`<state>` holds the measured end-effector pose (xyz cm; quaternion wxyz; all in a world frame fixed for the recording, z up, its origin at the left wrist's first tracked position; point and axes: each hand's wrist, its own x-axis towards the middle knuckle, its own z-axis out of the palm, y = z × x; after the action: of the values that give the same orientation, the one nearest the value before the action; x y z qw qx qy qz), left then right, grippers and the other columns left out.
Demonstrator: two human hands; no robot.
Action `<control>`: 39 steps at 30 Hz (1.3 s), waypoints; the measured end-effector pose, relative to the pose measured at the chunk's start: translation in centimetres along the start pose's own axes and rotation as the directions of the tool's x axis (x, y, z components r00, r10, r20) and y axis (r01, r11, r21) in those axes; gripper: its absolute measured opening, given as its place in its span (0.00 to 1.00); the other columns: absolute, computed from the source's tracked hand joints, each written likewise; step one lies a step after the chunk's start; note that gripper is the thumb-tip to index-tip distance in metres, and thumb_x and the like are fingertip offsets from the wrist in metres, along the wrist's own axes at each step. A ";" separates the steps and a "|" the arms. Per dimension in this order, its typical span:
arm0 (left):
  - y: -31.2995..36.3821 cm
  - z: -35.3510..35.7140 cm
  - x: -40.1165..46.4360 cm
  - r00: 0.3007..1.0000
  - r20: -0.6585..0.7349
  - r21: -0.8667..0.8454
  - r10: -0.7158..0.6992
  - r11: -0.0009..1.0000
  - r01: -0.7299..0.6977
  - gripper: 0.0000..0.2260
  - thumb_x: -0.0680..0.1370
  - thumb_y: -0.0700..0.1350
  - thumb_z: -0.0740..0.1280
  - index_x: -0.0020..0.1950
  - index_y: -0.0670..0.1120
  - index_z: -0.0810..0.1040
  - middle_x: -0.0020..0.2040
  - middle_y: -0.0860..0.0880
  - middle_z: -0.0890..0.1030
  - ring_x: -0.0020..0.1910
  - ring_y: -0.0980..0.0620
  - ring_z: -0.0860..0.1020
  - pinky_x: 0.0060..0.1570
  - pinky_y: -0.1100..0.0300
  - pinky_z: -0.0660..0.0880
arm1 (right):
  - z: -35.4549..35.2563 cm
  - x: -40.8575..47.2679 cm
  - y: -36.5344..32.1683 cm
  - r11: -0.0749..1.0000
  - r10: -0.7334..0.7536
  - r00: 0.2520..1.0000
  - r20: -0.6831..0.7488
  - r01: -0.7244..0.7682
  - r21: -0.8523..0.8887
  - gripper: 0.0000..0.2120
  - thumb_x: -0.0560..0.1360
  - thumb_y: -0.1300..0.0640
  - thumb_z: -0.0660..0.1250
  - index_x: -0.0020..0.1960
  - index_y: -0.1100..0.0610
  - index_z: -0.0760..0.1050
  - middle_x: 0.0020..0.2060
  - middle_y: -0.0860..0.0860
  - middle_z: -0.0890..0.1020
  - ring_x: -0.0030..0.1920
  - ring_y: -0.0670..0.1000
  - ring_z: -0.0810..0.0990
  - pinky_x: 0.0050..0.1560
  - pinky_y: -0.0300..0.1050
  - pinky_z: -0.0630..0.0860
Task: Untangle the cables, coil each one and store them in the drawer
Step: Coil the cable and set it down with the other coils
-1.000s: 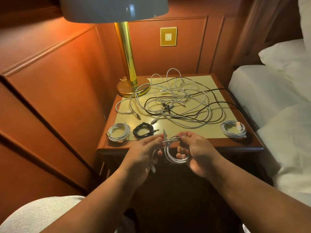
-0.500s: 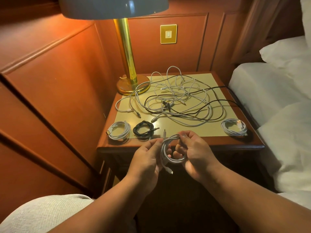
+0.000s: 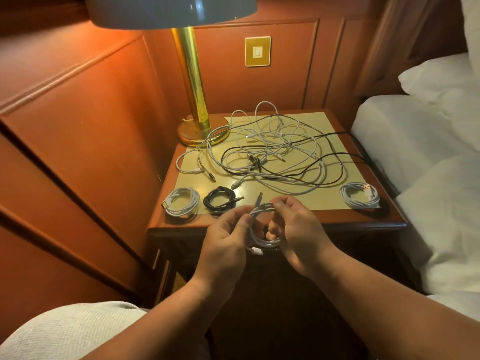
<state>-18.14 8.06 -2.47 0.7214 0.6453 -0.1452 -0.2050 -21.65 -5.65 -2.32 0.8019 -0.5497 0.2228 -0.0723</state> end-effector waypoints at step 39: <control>-0.3 -1.2 1.9 0.882 0.342 -0.316 -0.324 0.844 0.433 0.28 0.67 0.35 0.70 0.67 0.48 0.73 0.55 0.41 0.81 0.50 0.44 0.82 0.55 0.47 0.77 | -1.0 0.4 0.0 0.851 -0.207 0.966 0.155 0.256 -0.458 0.08 0.83 0.51 0.60 0.50 0.55 0.73 0.45 0.58 0.82 0.44 0.55 0.83 0.43 0.47 0.81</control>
<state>-15.95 8.11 -3.02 0.7507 0.4726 -0.0696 -0.4564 -21.73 -6.64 -2.71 0.6383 -0.7549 0.1252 -0.0841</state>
